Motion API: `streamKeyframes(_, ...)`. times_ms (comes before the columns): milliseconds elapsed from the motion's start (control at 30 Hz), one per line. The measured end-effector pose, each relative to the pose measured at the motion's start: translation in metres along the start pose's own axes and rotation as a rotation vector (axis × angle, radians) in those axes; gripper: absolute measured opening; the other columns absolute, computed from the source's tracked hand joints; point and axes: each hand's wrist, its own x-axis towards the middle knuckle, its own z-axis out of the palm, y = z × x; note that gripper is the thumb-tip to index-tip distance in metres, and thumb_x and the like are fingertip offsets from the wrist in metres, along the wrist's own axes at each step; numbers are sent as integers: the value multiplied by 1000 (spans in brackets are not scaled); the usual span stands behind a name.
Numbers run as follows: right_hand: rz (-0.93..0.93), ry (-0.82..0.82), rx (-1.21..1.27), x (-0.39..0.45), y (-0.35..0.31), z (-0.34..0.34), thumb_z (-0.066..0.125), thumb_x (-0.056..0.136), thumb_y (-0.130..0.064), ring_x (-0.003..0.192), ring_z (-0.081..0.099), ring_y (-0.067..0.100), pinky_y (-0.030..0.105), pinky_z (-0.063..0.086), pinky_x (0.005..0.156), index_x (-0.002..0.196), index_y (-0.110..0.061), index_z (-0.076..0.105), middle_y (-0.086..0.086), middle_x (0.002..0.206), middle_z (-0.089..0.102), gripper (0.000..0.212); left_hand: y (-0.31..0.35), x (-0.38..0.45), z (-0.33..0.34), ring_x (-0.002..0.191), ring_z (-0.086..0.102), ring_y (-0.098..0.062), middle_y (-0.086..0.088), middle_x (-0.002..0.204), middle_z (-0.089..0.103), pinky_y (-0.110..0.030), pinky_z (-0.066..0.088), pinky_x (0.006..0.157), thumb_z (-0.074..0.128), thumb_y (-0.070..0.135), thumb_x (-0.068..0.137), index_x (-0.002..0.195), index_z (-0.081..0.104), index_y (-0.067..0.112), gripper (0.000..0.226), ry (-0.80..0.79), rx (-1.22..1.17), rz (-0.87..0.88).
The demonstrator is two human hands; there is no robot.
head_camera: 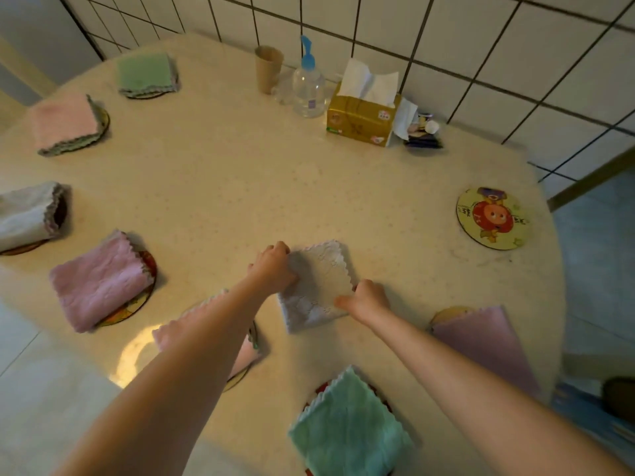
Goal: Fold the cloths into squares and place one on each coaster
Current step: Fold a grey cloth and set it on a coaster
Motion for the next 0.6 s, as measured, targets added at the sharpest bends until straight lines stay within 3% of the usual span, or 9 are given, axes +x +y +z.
streamKeyframes(100, -41, -27, 45, -7, 5, -6, 65, 73, -36, 105, 59, 32, 32, 48, 79, 115, -6, 56, 15, 118, 59, 53, 3, -8, 2, 96, 53, -26, -13, 117, 58, -30, 42, 76, 70, 28, 81, 124, 52, 6, 51, -86, -38, -69)
streamKeyframes(167, -67, -39, 120, -7, 13, -14, 63, 76, -28, 103, 59, 31, 29, 43, 72, 111, -4, 54, 14, 113, 62, 43, 5, -14, 7, 87, 53, -22, -9, 102, 62, -27, 40, 72, 73, 27, 78, 113, 64, 2, 44, -105, -84, -70)
streamKeyframes(267, -86, -46, 271, -6, 32, -37, 64, 78, -24, 103, 58, 29, 28, 44, 74, 110, -8, 52, 9, 109, 59, 38, 16, -30, 14, 84, 55, -19, -5, 92, 61, -27, 41, 72, 80, 26, 73, 106, 68, 4, 42, -125, -274, -99)
streamKeyframes(367, -118, -69, 393, 2, 59, -69, 67, 77, -22, 101, 59, 25, 40, 53, 87, 118, -12, 49, 5, 111, 57, 46, 39, -55, 25, 86, 60, -21, -9, 95, 65, -38, 52, 83, 87, 29, 58, 99, 67, 7, 51, -147, -582, -94)
streamKeyframes(433, -123, -94, 492, 9, 87, -98, 68, 78, -19, 94, 62, 24, 44, 56, 83, 114, -15, 50, 3, 106, 58, 41, 66, -73, 42, 91, 66, -25, -12, 101, 69, -42, 54, 90, 87, 33, 51, 101, 67, 7, 60, -180, -815, -108)
streamKeyframes(467, -120, -103, 544, 13, 96, -107, 69, 78, -18, 92, 62, 23, 44, 57, 82, 112, -15, 51, 2, 103, 57, 39, 74, -79, 49, 93, 67, -25, -13, 103, 70, -43, 54, 90, 87, 31, 54, 104, 67, 6, 60, -210, -880, -115)
streamKeyframes(600, -109, -61, 738, 34, 145, -164, 69, 79, -13, 92, 64, 24, 39, 58, 75, 108, -14, 53, 5, 103, 61, 33, 148, -95, 86, 87, 67, -16, -7, 100, 70, -40, 55, 89, 72, 17, 83, 105, 68, 8, 24, -216, -1069, -122)
